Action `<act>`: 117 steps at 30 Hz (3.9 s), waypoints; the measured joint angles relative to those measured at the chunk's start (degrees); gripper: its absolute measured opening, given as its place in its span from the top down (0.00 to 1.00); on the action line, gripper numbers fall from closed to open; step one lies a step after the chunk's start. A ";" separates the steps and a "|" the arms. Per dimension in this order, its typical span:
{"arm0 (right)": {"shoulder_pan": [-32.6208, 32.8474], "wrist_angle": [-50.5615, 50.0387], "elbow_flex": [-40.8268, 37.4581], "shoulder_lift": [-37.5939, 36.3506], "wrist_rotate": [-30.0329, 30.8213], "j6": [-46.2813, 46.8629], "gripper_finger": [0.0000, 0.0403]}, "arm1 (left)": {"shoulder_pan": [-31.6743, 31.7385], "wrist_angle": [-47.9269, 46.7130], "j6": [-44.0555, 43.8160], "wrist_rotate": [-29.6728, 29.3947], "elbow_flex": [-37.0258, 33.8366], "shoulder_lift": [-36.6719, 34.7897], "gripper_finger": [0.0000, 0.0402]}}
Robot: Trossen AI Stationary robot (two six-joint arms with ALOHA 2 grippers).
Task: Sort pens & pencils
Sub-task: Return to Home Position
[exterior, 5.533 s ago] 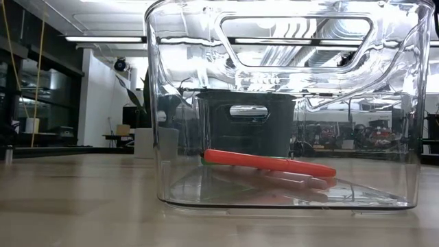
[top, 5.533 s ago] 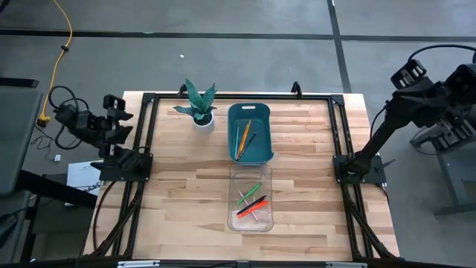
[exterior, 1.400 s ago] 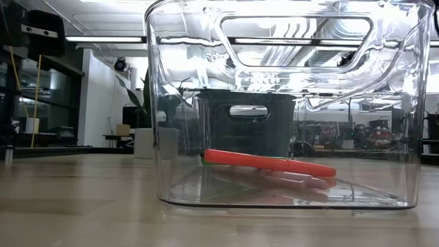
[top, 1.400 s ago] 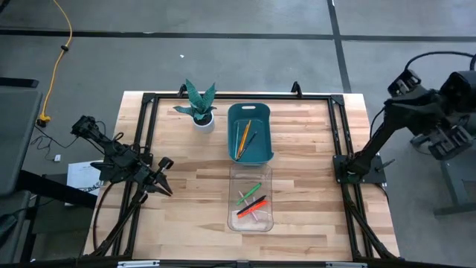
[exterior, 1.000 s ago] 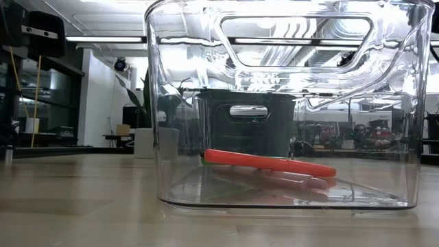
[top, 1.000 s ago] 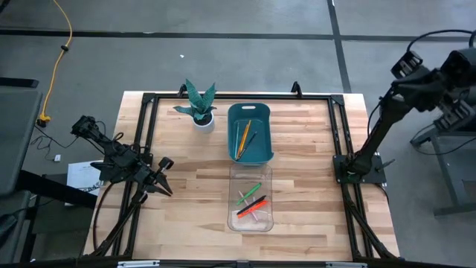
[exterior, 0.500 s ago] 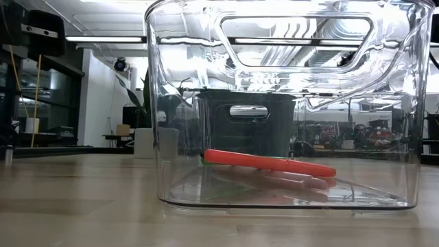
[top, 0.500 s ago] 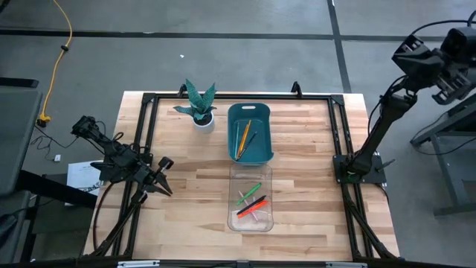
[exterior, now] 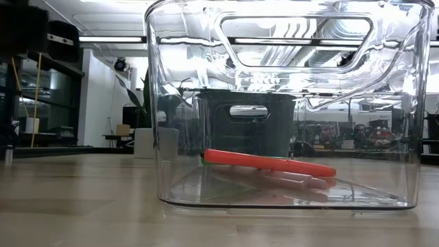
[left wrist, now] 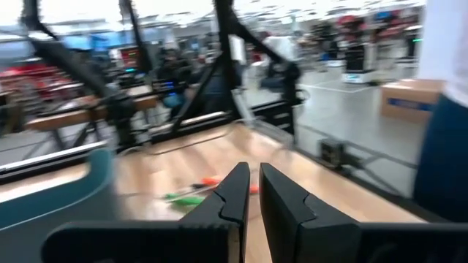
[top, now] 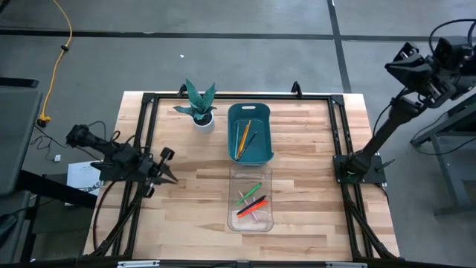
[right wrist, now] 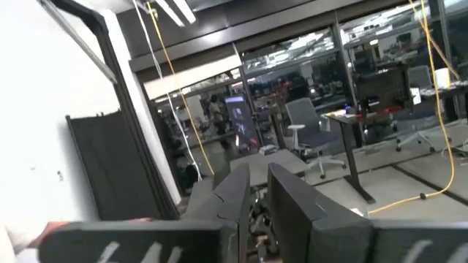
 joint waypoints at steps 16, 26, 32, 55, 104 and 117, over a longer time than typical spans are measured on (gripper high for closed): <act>-20.38 -5.60 -13.64 -11.47 -25.45 10.98 0.90 | 18.40 -0.06 0.09 -0.03 0.00 0.00 0.94; -28.46 18.29 -45.24 -33.42 -45.44 11.88 0.90 | 28.63 -0.06 0.09 -0.03 0.00 0.00 0.94; -30.76 24.81 -59.89 -44.29 -48.68 14.24 0.90 | 34.07 -0.06 0.05 -0.03 0.00 0.00 0.94; -31.32 55.45 -93.47 -44.24 -49.06 9.35 0.90 | 46.51 -0.04 0.03 -0.16 0.00 0.02 0.94; -49.70 62.63 -109.22 -44.18 -50.87 13.20 0.90 | 47.09 -0.02 0.02 -0.18 0.00 0.02 0.94; -49.70 52.63 -109.24 -44.18 -54.35 13.82 0.90 | 47.09 -0.02 0.02 -0.18 0.00 0.02 0.94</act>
